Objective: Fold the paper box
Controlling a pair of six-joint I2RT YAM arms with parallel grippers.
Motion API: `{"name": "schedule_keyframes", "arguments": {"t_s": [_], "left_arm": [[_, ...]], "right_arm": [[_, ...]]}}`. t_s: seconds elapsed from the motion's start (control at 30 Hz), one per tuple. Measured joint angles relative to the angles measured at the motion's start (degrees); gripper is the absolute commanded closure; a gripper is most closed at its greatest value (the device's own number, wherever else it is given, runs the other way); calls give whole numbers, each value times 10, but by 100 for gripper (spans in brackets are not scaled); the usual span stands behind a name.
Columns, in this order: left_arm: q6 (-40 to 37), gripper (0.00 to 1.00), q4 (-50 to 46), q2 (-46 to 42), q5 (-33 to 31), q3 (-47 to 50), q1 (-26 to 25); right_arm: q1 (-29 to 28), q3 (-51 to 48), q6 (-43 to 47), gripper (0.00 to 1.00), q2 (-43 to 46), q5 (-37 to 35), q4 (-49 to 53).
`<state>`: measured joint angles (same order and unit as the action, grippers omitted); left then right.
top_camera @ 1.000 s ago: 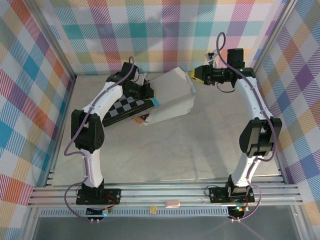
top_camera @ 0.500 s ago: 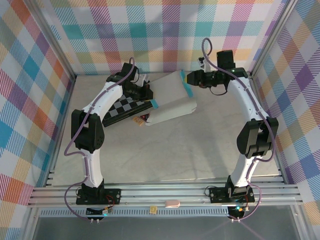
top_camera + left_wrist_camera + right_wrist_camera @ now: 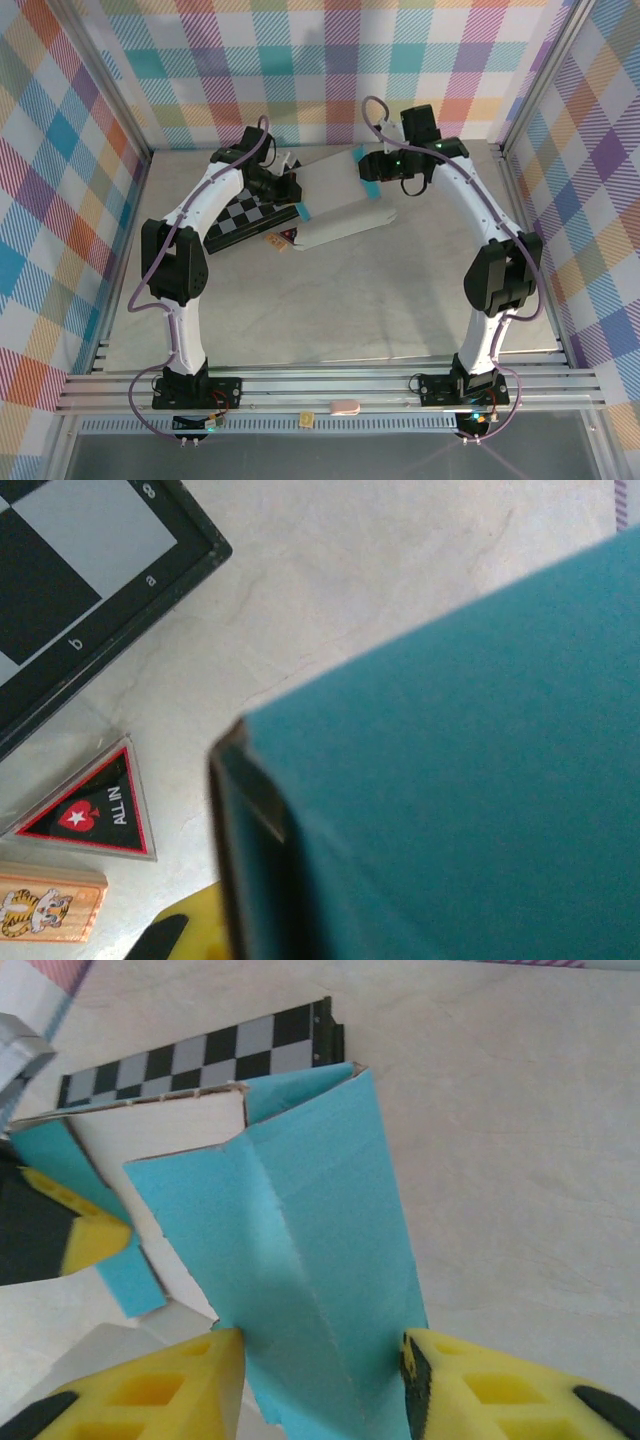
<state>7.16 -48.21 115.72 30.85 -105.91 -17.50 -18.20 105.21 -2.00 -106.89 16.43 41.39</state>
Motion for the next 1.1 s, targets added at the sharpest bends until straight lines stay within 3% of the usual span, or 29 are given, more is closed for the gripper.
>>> {"name": "schedule_keyframes", "arguments": {"t_s": [0.23, 0.47, 0.7, 0.83, 1.1], "left_arm": [[-14, 100, -12, 0, -1, 0, -2], [-21, 100, -14, 0, -5, 0, -7], [-23, 100, -30, 0, -20, 0, -14], [-23, 100, -31, 0, -22, -1, -22], [-23, 100, -31, 0, -22, -1, -24]], "right_arm": [[-7, -17, 10, 58, 0, -37, -9], [-19, -17, 14, 76, -11, -104, -10], [-63, -17, 12, 100, -29, -262, -5], [-79, -17, 10, 100, -30, -321, -1], [-76, -17, 15, 83, -30, -315, -1]]}}
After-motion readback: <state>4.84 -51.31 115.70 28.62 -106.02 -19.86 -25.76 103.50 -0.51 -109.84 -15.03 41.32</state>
